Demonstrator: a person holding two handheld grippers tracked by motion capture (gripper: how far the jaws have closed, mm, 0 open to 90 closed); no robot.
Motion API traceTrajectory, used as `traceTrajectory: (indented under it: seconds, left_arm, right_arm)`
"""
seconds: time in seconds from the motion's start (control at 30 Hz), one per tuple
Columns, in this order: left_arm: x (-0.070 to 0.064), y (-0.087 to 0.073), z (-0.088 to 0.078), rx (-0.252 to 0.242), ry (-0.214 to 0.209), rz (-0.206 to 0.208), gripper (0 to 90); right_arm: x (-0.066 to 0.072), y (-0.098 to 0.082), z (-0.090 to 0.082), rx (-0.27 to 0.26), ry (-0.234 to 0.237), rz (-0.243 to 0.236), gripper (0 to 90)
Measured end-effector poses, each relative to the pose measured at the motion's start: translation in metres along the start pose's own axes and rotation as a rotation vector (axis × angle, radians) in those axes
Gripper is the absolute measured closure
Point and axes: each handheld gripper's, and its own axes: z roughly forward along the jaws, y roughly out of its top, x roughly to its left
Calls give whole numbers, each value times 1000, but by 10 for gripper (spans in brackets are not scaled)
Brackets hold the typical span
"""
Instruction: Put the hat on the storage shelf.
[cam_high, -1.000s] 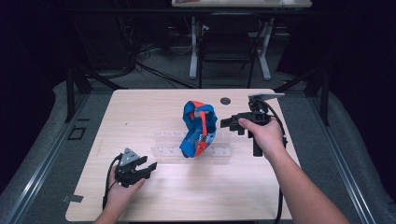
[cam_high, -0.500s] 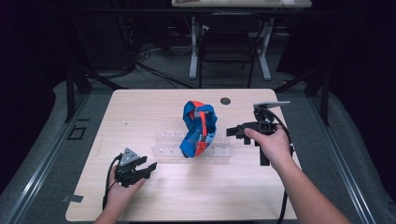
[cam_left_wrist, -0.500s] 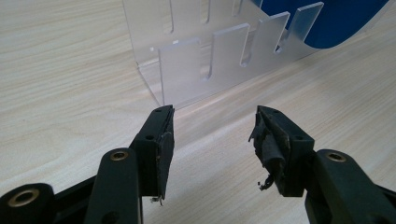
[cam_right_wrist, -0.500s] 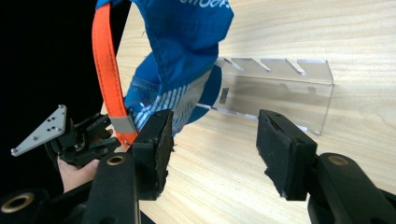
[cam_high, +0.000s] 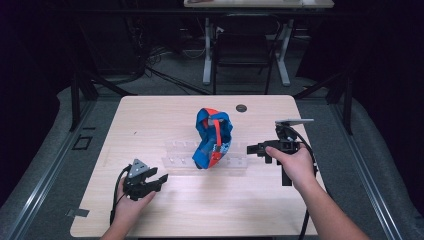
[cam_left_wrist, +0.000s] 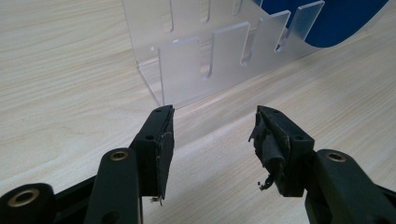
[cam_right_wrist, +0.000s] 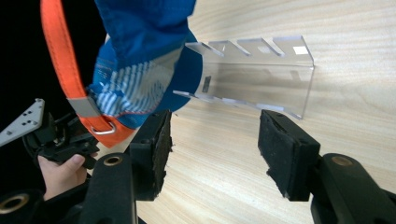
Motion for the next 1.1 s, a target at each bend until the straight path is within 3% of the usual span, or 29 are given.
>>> traceTrajectory:
  seconds: [0.57,0.8,1.1]
  left_arm:
    - [0,0,0,2,-1,-1,481]
    - [0,0,0,14,0,9,481]
    - [-1,-1,2,8,-1,4,481]
  right_arm:
    - [-12,-33,15,-1,-62,-82,437]
    - [-19,-50,19,-27,-86,-130,439]
    - [-31,-72,24,-54,-97,-135,446]
